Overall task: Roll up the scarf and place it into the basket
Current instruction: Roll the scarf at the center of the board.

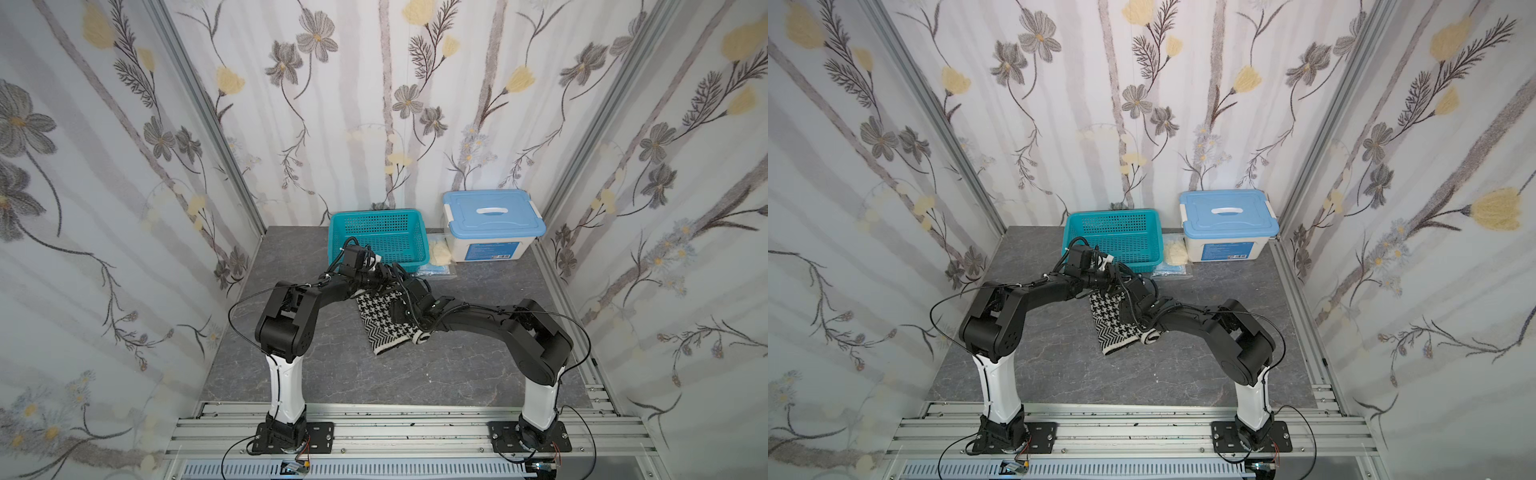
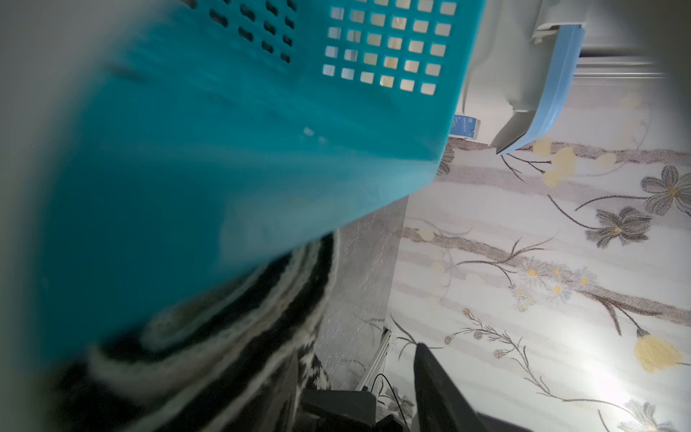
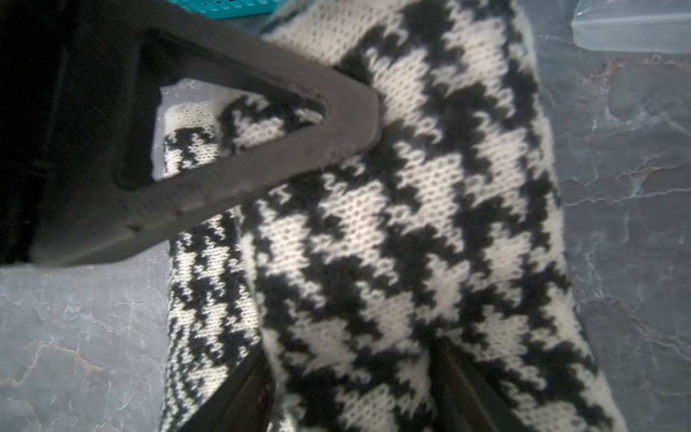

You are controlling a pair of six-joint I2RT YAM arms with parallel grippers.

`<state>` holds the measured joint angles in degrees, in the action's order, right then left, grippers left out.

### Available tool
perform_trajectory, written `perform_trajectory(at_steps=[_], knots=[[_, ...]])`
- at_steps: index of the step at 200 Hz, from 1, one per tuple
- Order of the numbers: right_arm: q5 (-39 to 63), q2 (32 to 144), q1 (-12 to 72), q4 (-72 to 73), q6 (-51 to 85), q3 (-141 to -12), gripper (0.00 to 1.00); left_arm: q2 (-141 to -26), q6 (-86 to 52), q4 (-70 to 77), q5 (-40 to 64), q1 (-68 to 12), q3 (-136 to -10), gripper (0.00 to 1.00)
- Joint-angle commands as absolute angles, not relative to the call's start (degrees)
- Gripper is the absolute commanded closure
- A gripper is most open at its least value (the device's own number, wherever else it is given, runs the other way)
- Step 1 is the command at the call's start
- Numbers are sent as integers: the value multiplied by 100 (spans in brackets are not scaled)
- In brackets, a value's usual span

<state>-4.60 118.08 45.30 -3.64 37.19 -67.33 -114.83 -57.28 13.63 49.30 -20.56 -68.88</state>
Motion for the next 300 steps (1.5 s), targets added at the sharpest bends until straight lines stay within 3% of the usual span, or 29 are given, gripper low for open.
perform_trajectory(at_steps=[1,42,101,139,164,248,268,286,300], knots=[[-346,11616,4509,-445,3698,-6741,28,-11620,-5768,1057,4956,-2010,-6736,49],[63,10846,4223,-716,3688,-6371,21,-11812,-5504,970,4969,-1926,-6684,51],[1049,10064,3490,-1229,3473,-5787,20,-11860,-5074,399,5087,-1925,-7293,51],[2103,10635,3114,-1268,3192,-5926,21,-11918,-4761,-81,5116,-1933,-7591,51],[2748,11023,2930,-510,3706,-5825,21,-11932,-4585,-369,5115,-1934,-7737,51],[3242,11614,3035,96,4072,-5881,22,-12001,-4289,-852,5029,-2021,-7897,51],[3277,11684,3045,464,4371,-5728,33,-11954,-4280,-880,5012,-2021,-7843,51],[3236,11716,3080,644,4547,-5652,57,-11922,-4280,-892,5018,-2021,-7805,51],[3161,11684,3111,627,4579,-5627,69,-11912,-4246,-929,5025,-2030,-7821,51]])
